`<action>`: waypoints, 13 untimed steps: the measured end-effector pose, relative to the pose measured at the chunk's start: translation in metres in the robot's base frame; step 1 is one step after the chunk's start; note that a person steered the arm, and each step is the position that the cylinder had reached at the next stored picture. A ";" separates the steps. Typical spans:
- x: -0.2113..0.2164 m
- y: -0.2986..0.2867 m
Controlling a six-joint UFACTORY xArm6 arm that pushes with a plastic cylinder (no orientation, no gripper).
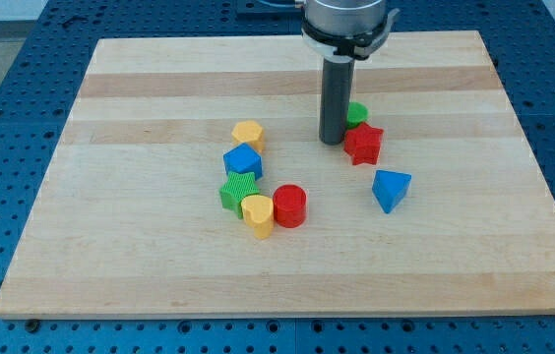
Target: Slide the blue triangle below the red star
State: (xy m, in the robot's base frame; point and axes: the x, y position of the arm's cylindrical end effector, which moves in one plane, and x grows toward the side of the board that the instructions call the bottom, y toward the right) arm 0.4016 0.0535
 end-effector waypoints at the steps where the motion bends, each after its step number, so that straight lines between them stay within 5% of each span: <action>1: -0.007 0.000; 3: -0.016 -0.019; 4: -0.075 -0.037; 5: -0.116 0.060; 6: -0.091 0.177; 7: 0.000 0.217; 9: 0.125 0.132; 13: 0.109 0.057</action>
State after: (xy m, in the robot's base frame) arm 0.5107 0.1105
